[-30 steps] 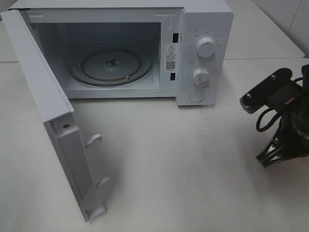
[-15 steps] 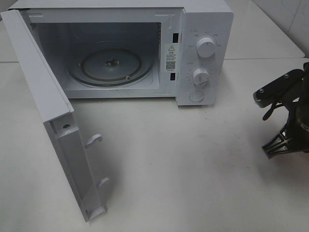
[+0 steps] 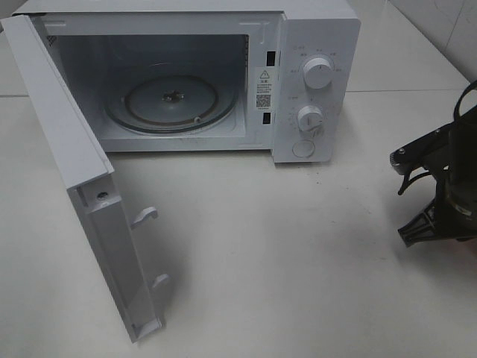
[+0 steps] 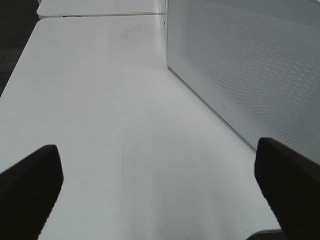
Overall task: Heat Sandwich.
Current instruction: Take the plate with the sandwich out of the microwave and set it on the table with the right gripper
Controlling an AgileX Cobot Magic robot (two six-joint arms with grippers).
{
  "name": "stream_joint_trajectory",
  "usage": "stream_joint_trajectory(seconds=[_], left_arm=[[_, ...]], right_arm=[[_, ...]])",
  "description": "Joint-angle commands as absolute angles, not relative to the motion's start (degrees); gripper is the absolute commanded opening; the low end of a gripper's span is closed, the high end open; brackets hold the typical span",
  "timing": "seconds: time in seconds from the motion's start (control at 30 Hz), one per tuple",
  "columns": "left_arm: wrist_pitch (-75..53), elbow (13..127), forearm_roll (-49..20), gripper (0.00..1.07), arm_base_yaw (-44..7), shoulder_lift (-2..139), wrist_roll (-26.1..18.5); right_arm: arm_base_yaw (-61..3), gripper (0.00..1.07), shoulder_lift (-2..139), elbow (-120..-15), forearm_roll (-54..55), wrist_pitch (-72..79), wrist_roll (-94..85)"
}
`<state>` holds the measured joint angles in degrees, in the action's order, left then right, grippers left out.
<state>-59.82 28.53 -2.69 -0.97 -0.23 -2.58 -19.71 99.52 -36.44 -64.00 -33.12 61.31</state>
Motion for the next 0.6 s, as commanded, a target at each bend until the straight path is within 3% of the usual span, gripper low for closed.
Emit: stream_joint_trajectory(seconds=[0.03,0.6], left_arm=[[-58.9,28.4,-3.0,1.01,-1.3,-1.8,-2.1],[-58.9,28.4,-3.0,1.01,-1.3,-1.8,-2.1]], right_arm=[[-19.3,0.01,102.7,-36.7,-70.0,-33.0,66.7],[-19.4,0.05,106.4,-36.7,-71.4,-31.9,69.1]])
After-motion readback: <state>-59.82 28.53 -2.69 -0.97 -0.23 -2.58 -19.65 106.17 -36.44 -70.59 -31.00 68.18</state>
